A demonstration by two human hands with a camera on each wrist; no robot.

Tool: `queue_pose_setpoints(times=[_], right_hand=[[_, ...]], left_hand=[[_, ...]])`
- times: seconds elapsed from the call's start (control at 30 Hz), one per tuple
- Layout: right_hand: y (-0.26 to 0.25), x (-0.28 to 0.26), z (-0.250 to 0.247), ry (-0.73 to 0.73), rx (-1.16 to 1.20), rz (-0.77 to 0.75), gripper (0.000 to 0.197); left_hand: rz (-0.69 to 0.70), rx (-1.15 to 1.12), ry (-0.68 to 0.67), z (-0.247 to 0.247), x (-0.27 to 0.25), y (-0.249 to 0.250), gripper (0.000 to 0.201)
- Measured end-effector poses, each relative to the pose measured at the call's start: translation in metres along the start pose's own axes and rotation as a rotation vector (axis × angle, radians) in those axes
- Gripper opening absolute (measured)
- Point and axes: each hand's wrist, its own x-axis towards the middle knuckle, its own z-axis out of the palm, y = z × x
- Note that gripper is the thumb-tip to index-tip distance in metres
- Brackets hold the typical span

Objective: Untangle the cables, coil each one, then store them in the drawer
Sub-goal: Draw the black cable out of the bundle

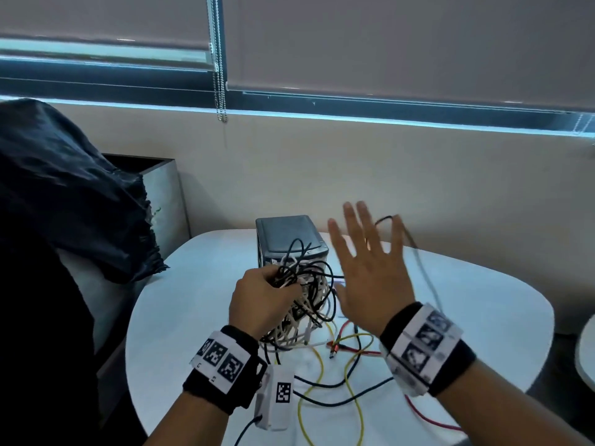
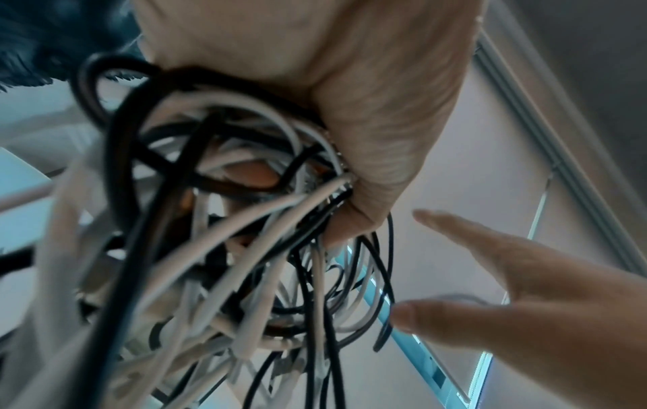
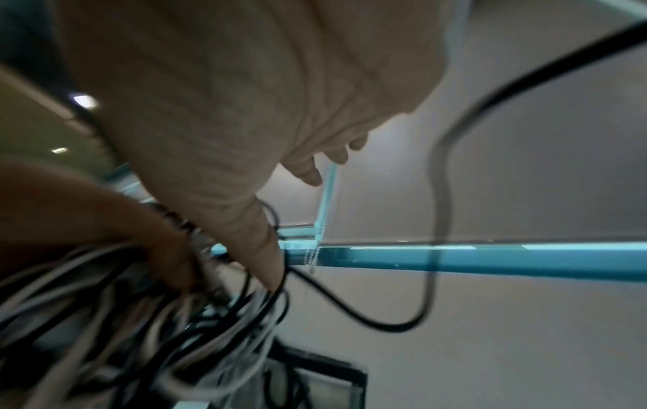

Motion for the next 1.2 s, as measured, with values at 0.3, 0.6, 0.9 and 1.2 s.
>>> queue_pose_setpoints(times=[0.3,0.6,0.9,1.2], right_hand=[[-0.02,0.006,0.003,-0.214,0.465,0.056,0.036],[0.036,0.028,-0.034,0.45,0.589,0.201,0.038],[0.028,0.014,-0.012,0.038,0.194,0.098,0.055],[-0.023,0.006,0.022,-0.43,0.525,0.105,0.027]], left_hand=[[-0.013,-0.091,0.03,-0.011,0.001,0.002,0.019],[-0.104,-0.146,0.045,-0.019,0.002,-0.016,0.006],[-0.119,-0.164,0.039,-0.015,0.004,-0.026,0.007],[-0.101,-0.21,0.031,-0.014,0.002,-0.018,0.009]])
